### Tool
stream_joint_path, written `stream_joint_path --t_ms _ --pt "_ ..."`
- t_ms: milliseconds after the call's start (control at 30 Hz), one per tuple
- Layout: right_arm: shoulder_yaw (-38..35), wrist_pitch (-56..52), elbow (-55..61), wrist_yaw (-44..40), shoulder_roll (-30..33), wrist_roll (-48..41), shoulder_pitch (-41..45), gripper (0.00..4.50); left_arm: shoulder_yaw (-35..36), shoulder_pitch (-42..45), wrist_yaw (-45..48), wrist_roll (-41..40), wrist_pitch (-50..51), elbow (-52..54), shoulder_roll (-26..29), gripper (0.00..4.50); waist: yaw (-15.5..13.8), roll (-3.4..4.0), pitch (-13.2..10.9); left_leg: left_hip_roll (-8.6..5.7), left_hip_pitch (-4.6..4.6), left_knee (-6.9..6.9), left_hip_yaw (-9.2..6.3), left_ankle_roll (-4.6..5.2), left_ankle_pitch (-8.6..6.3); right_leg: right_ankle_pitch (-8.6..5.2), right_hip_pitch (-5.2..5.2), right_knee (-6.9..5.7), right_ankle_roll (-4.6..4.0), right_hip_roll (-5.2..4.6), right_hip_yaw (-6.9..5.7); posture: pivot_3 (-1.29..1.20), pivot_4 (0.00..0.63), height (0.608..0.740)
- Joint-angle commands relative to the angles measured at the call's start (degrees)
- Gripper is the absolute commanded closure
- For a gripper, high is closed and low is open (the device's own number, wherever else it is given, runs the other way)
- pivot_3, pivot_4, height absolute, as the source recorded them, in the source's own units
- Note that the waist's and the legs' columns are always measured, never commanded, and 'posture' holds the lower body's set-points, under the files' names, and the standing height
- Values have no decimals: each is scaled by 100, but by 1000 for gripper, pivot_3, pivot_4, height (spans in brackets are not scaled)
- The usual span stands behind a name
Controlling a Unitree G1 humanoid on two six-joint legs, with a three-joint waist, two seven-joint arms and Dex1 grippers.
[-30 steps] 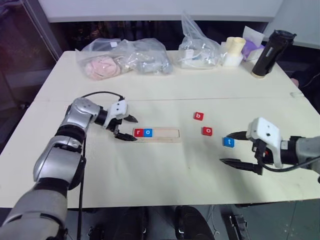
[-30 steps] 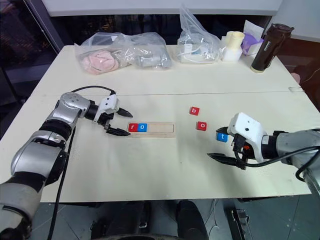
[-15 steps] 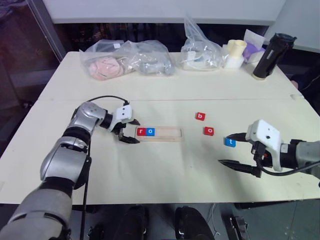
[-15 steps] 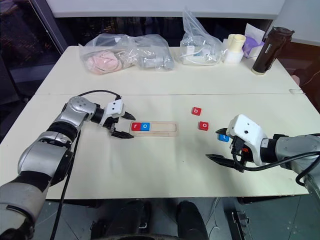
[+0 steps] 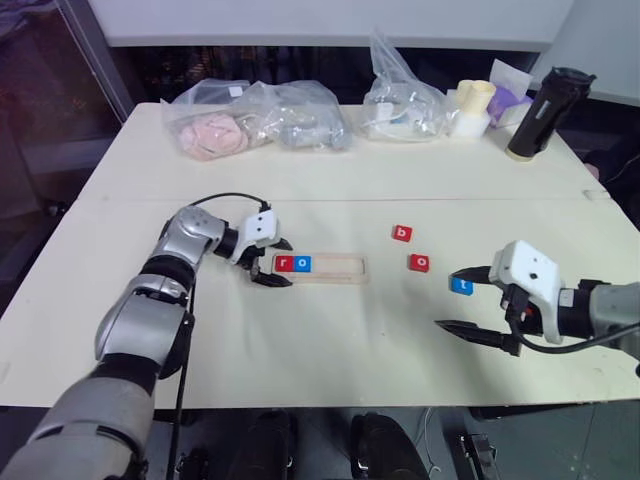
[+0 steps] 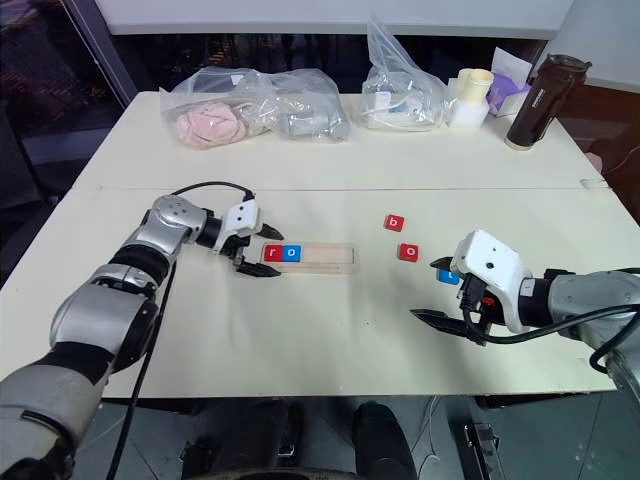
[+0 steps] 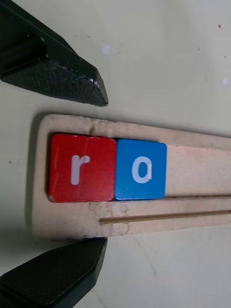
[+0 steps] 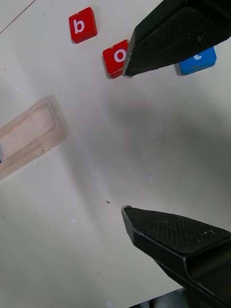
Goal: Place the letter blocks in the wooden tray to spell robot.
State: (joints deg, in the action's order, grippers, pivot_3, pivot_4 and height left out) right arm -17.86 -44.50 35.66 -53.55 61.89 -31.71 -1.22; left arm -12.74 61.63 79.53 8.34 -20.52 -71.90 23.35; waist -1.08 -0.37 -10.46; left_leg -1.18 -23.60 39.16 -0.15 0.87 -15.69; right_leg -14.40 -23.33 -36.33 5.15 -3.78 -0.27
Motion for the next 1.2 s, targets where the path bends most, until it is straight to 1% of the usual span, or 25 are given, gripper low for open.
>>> stream_joint_path --t_ms 33,300,600,667,733,767,1000,1133,1200 --pt "-25 82 115 38 1 5 72 96 -140 -77 -170 237 -140 4 -74 0 0 1 2 0 0 0 0 0 0 0 0 0 0 0 0 0 150 740" --pt "8 132 75 60 21 47 77 96 -166 -169 -191 362 -179 -12 6 0 8 8 13 0 4 0 0 0 0 1 3 0 -3 -2 0 0 150 740" --pt "108 201 -14 25 44 102 177 96 -238 -223 240 381 82 3 33 0 31 11 17 1 4 -1 0 0 0 1 2 0 -3 -2 0 0 150 740" --pt "113 204 -19 19 45 116 184 0 -251 -232 306 393 179 -8 38 567 32 11 17 1 4 -3 0 1 -1 1 1 1 -3 -2 0 0 150 740" --pt "112 212 -16 12 46 136 173 0 -269 -247 278 429 176 -6 46 1304 32 11 17 1 4 -4 0 2 -2 1 1 1 -3 -2 0 0 150 740" --pt "112 211 -15 12 43 139 173 0 -270 -250 274 437 194 -5 46 1376 32 11 17 1 4 -4 0 2 -2 1 1 1 -3 -2 0 0 150 740" --pt "83 200 7 14 42 145 153 0 -288 -280 278 461 246 6 47 1376 32 12 19 1 4 -4 0 2 -2 1 1 1 -3 -2 1 0 150 740" --pt "75 194 20 24 34 150 136 0 -285 -354 378 419 125 139 76 1376 33 12 20 1 4 -4 0 2 -2 1 1 1 -3 -2 1 0 150 740" --pt "102 204 24 44 8 159 128 0 -245 -424 569 302 188 342 57 1376 37 13 20 1 4 -4 0 2 -2 1 1 1 -3 -2 1 0 150 740"
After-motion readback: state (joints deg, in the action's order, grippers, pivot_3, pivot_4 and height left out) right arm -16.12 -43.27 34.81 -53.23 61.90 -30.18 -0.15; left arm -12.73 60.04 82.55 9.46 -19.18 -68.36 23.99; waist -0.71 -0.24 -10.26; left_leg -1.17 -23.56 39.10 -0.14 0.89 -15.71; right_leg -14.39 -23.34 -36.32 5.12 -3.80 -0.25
